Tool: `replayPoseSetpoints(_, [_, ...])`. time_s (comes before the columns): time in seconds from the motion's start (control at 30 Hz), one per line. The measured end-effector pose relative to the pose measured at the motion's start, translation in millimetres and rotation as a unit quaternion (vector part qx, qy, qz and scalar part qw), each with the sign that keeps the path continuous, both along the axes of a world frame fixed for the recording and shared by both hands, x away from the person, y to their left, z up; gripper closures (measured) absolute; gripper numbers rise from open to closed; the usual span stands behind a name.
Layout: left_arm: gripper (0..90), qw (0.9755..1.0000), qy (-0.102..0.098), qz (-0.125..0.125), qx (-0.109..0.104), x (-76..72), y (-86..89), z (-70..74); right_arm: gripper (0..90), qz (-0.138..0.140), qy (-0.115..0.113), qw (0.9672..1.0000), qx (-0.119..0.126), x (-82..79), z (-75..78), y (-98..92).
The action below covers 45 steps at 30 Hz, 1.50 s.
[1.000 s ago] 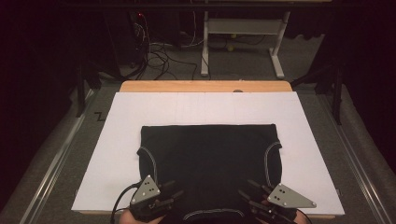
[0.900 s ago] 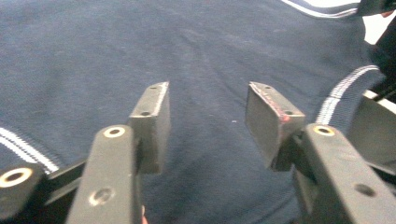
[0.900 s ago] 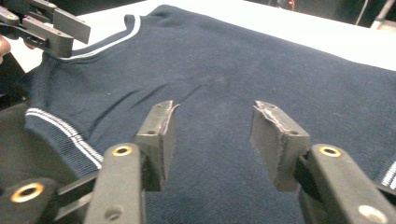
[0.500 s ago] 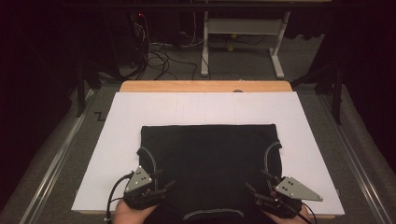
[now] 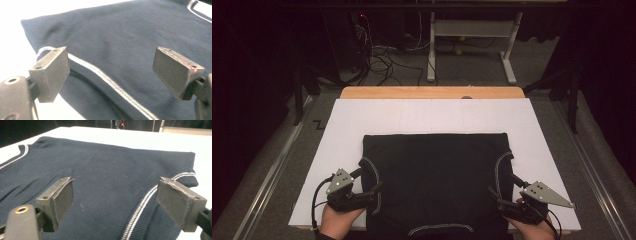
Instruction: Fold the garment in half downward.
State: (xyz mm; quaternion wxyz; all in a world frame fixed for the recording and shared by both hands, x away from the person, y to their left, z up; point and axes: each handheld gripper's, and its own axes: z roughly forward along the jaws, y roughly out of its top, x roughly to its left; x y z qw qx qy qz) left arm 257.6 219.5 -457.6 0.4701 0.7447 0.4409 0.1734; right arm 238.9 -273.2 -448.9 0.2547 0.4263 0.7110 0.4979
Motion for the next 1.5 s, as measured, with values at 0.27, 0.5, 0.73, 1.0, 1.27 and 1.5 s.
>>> replayPoseSetpoints(0.27, [0.0,0.9996,-0.017,0.022,-0.007,3.7,4.5,5.2,0.0,-0.023,0.003,0.9997,-0.01,7.6,-3.4,-4.7])
replayPoseSetpoints(0.5, [0.0,0.9996,-0.018,0.021,0.002,10.2,11.6,5.9,0.0,-0.03,-0.014,0.9994,-0.003,5.6,2.9,-3.3])
replayPoseSetpoints(0.73, [0.0,0.9991,-0.004,0.037,-0.019,34.4,24.8,16.4,0.0,-0.001,-0.021,0.9997,-0.008,14.6,14.9,24.4])
replayPoseSetpoints(1.0, [0.0,0.9992,-0.002,0.035,-0.021,62.3,32.7,31.6,0.0,0.028,-0.03,0.9991,-0.012,20.8,25.6,57.8])
replayPoseSetpoints(1.27, [0.0,0.9994,-0.008,0.033,-0.01,80.7,29.1,50.1,0.0,0.053,-0.029,0.998,-0.015,28.8,26.4,91.4])
replayPoseSetpoints(1.5, [0.0,0.9995,-0.004,0.031,-0.012,96.7,26.6,57.8,0.0,0.08,-0.021,0.9964,-0.018,30.0,22.5,120.6])
